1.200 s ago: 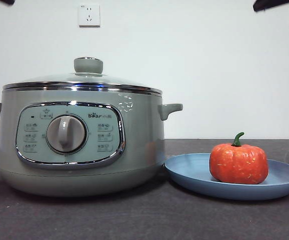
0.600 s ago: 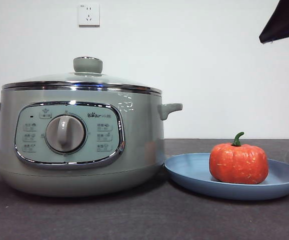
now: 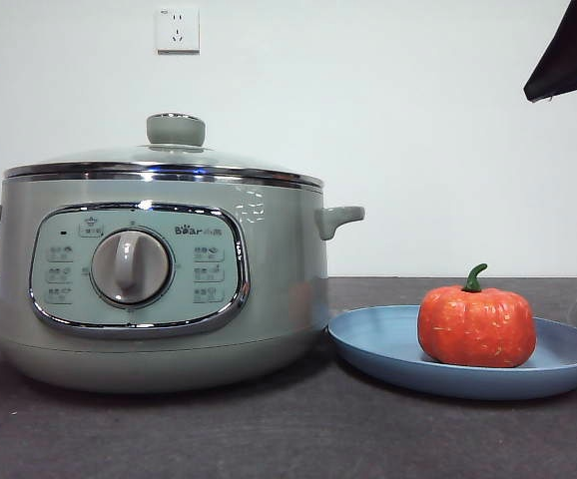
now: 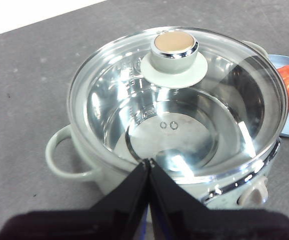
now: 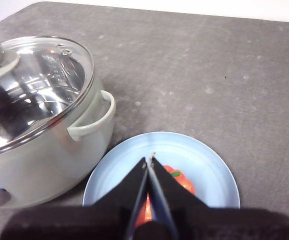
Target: Take the pumpkin out from the steamer,put the pumpkin in the blue plate,close the lid
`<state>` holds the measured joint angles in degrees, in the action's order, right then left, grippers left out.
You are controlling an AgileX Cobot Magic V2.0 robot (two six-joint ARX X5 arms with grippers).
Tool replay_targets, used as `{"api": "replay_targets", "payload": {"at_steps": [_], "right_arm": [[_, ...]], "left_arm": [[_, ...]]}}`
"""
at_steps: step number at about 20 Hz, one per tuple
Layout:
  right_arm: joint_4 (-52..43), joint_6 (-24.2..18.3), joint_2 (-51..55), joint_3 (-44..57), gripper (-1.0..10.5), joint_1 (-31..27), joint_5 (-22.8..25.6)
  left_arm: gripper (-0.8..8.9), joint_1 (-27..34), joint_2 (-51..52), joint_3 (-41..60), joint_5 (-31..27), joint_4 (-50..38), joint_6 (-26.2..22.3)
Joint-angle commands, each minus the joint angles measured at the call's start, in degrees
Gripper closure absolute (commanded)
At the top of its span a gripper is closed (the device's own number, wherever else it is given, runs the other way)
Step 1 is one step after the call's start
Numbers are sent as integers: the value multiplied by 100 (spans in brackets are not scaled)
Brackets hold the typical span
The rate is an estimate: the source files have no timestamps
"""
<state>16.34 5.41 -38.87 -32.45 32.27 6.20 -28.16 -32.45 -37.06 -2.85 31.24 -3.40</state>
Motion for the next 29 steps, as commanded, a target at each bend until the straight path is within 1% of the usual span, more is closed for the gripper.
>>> {"api": "replay_targets", "payload": {"at_steps": [1, 3, 5, 8, 11, 15, 17, 29], "right_arm": [[-31, 70, 4, 26, 945, 0, 17], [-28, 68, 4, 26, 945, 0, 17], [-28, 70, 4, 26, 945, 0, 20], [-24, 70, 4, 26, 945, 0, 17], [-24, 70, 4, 26, 945, 0, 20], [11, 68, 4, 26, 945, 0, 22], [9, 70, 4, 26, 945, 0, 17], [70, 70, 4, 26, 945, 0, 17]], "left_arm": [[815, 205, 562, 35, 9, 146, -142], [815, 619, 1187, 223, 52, -33, -133], [815, 1185, 1856, 699, 46, -522, -133], [815, 1956, 2715, 1696, 35, -1137, -118], [815, 2444, 3246, 2625, 188, -1434, 66], [815, 2704, 3235, 3405, 295, -1722, 352], [815, 2771, 3235, 3591, 315, -1775, 496], [815, 2791, 3235, 3593, 306, -1805, 511]]}}
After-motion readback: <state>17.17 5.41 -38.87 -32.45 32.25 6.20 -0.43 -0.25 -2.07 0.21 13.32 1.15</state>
